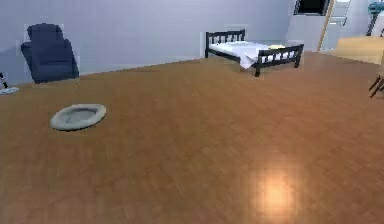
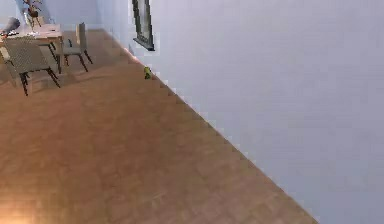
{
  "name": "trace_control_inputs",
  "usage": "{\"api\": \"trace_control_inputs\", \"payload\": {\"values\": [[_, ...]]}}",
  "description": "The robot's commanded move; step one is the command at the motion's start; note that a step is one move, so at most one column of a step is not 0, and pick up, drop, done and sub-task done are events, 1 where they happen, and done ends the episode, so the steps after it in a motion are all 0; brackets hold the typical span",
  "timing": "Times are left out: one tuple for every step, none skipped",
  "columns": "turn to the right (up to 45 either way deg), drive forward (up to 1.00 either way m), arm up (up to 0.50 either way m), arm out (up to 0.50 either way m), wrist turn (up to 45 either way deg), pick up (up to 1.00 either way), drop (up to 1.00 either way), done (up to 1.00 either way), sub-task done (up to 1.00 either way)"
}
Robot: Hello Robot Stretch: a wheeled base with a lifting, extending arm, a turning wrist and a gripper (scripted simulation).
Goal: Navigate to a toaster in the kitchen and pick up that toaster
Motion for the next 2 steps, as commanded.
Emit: {"api": "trace_control_inputs", "payload": {"values": [[36.0, 0.0, 0.0, 0.0, 0.0, 0.0, 0.0, 0.0, 0.0], [0.0, 1.0, 0.0, 0.0, 0.0, 0.0, 0.0, 0.0, 0.0]]}}
